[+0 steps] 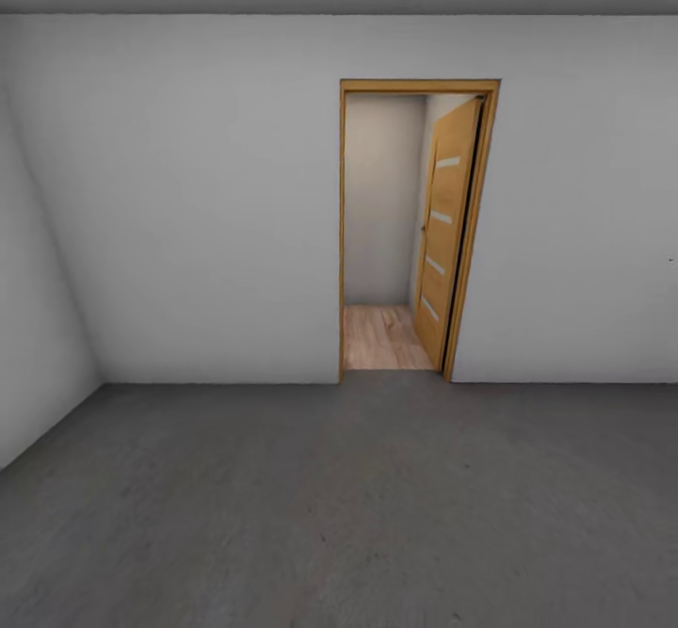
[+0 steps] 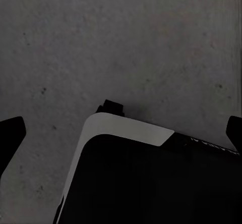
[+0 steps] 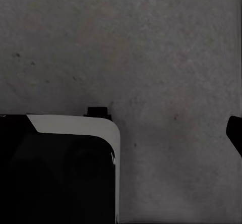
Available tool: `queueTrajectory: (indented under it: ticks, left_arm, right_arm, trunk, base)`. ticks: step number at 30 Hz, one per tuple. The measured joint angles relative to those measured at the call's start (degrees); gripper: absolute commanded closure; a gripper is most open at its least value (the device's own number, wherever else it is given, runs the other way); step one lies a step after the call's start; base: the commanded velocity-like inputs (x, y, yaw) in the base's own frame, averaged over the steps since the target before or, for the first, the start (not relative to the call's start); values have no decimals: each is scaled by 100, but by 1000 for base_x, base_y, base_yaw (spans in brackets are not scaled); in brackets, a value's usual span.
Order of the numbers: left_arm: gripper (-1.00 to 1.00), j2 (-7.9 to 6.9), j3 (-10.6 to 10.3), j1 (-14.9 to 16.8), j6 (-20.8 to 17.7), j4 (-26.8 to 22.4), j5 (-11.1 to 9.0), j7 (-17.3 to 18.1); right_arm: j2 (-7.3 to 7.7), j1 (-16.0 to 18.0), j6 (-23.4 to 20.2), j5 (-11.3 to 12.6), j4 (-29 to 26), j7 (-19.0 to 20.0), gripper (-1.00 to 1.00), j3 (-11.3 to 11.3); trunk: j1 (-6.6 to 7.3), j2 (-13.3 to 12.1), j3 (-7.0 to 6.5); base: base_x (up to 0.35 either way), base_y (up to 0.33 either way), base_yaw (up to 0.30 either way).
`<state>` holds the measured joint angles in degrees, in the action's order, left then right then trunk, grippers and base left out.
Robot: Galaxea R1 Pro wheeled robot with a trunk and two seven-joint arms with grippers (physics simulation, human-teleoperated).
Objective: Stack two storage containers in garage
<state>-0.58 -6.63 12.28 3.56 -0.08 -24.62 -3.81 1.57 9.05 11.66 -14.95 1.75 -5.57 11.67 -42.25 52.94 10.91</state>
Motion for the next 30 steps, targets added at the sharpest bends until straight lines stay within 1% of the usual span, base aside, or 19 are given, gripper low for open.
queueTrajectory:
  ticks: [15,30]
  left_arm:
    - [-100,-4,0,0,0,0,0,0]
    - [-100,4,0,0,0,0,0,0]
  right_arm:
    - [-19,0,8,0,0,51,-100,-1]
    - [-26,0,9,0,0,53,-100,0]
  trunk:
    - [0,0,-5]
    - [0,0,-58]
  base:
    - [0,0,-287]
    - [0,0,-287]
